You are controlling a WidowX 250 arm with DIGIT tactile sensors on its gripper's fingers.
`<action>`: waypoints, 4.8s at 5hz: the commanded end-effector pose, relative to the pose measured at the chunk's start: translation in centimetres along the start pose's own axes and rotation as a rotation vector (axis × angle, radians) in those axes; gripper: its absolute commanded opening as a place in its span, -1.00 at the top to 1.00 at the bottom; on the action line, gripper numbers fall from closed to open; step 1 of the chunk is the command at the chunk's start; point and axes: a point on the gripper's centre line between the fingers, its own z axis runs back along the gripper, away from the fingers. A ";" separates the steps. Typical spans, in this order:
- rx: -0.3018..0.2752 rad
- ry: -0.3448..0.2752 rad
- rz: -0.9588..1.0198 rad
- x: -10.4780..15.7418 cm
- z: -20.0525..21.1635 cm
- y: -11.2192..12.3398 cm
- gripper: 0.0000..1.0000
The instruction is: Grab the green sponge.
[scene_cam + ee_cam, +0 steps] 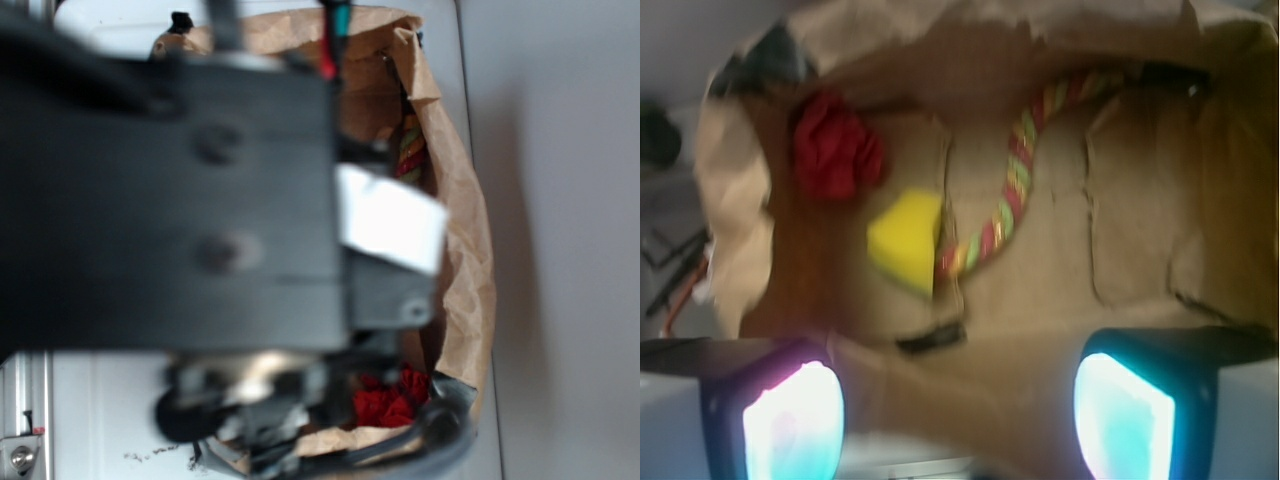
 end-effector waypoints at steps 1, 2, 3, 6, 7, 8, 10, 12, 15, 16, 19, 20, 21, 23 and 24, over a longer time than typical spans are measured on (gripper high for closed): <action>-0.006 -0.009 0.095 0.0 -4.1 2.3 -1.00; -0.011 0.002 0.073 0.4 -5.9 1.7 -1.00; -0.018 0.011 0.043 0.6 -6.5 0.6 -1.00; -0.059 0.010 0.174 -0.3 -6.5 -0.2 -1.00; -0.063 0.006 0.268 -0.1 -6.4 -0.6 -1.00; -0.065 0.003 0.273 0.0 -6.6 -0.5 -1.00; -0.081 0.041 0.224 -0.4 -6.3 -0.7 -1.00; -0.049 0.071 0.173 -0.9 -4.6 0.8 -1.00; -0.049 0.071 0.173 -0.9 -4.6 0.8 -1.00; -0.032 0.055 0.142 -0.6 -5.4 -0.1 -1.00; -0.002 0.073 0.079 -0.5 -8.8 -3.7 -1.00; -0.004 0.075 0.040 -0.9 -9.0 -5.5 -1.00; -0.006 0.084 0.036 -1.1 -8.9 -6.2 -1.00; 0.033 0.091 0.063 0.1 -9.9 -5.8 -1.00; 0.056 0.088 0.053 0.8 -10.4 -5.4 -1.00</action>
